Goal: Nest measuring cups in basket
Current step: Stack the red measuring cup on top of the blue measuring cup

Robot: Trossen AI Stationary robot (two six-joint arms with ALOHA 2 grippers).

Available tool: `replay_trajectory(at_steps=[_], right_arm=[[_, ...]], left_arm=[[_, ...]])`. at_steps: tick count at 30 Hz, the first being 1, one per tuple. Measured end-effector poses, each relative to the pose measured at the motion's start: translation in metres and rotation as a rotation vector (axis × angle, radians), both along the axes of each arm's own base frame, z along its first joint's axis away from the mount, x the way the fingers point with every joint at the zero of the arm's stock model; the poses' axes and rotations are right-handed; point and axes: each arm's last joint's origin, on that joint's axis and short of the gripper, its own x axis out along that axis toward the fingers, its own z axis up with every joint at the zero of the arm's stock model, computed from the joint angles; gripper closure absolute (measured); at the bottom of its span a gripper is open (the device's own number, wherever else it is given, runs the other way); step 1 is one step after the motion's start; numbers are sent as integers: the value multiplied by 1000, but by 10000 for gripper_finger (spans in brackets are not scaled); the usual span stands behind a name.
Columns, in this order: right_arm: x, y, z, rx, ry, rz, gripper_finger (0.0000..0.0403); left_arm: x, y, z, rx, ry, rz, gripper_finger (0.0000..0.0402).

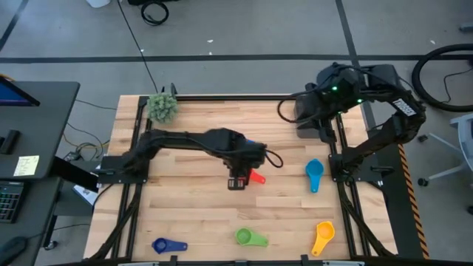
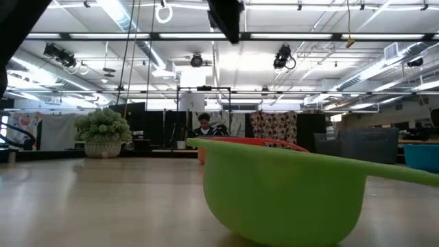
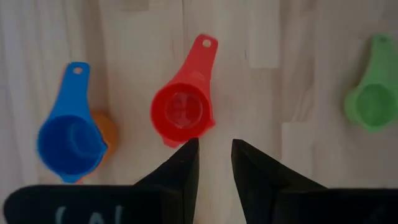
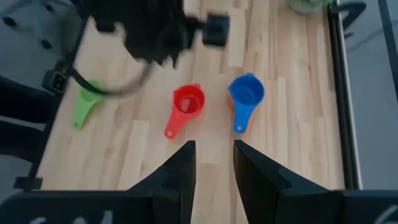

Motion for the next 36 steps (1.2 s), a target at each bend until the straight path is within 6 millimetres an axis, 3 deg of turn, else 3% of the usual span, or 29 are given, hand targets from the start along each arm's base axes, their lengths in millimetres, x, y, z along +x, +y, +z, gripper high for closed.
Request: replay_trajectory(at_steps=[9,17,36], right_arm=[[-42,6,15,-3,-111,32,291],[-60,8,21,-3,-160,25,291],[-60,8,20,-2,-158,24,291]], left_arm=[[34,-4,-65,6,95,16,301],[46,-4,-97,19,137,-14,301],[47,-2,-98,-46,138,66,317]])
